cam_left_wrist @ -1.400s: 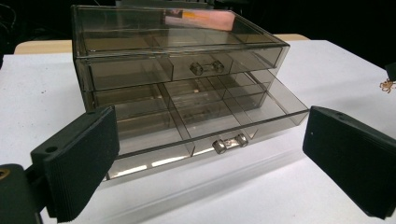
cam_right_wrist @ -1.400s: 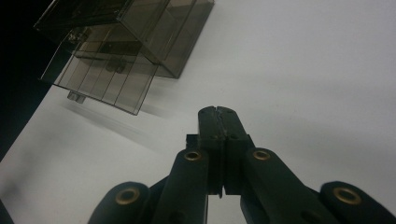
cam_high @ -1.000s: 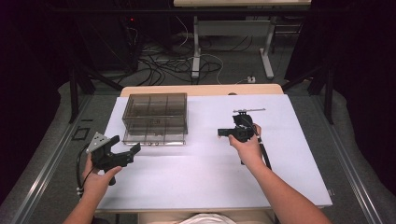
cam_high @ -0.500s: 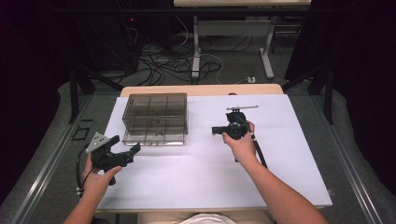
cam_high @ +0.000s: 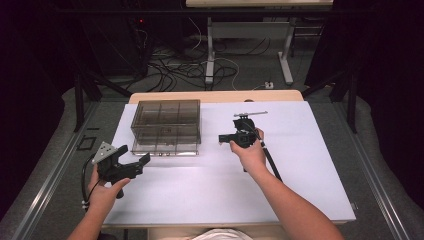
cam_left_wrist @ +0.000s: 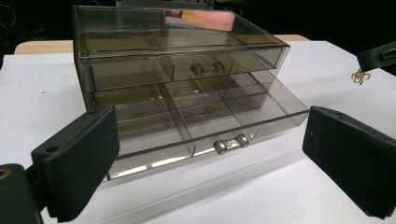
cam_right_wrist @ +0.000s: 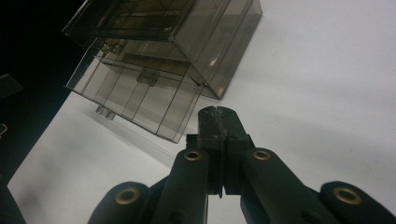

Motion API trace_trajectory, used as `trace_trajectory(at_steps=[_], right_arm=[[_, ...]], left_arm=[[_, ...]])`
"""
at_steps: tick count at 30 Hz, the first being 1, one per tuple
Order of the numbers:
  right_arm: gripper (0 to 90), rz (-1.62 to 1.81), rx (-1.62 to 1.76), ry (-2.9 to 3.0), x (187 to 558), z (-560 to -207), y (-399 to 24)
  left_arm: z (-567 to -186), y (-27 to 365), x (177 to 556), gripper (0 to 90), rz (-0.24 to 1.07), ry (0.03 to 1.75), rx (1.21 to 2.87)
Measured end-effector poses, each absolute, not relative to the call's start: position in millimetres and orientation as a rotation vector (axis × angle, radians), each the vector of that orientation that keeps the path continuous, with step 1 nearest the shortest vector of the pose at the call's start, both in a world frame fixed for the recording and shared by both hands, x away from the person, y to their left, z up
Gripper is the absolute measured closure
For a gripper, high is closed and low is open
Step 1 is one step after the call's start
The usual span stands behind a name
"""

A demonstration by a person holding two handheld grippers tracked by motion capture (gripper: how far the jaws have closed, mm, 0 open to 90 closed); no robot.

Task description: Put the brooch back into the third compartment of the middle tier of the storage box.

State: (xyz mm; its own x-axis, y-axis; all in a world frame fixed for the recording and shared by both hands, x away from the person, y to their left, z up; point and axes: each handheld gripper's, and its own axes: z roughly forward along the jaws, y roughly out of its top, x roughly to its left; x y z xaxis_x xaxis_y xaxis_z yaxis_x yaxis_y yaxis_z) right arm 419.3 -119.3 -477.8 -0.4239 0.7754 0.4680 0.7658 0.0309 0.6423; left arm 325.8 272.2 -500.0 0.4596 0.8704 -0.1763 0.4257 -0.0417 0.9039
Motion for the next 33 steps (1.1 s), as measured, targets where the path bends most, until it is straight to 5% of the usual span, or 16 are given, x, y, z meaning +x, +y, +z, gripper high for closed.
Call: trace_trajectory(at_steps=[33], right_arm=[[89.8, 1.414, 1.667, 2.29, 427.8, -482.9, -85.7]], left_arm=[[-499.7, 272.9, 325.1, 4.2, 0.528, 1.142, 1.65]])
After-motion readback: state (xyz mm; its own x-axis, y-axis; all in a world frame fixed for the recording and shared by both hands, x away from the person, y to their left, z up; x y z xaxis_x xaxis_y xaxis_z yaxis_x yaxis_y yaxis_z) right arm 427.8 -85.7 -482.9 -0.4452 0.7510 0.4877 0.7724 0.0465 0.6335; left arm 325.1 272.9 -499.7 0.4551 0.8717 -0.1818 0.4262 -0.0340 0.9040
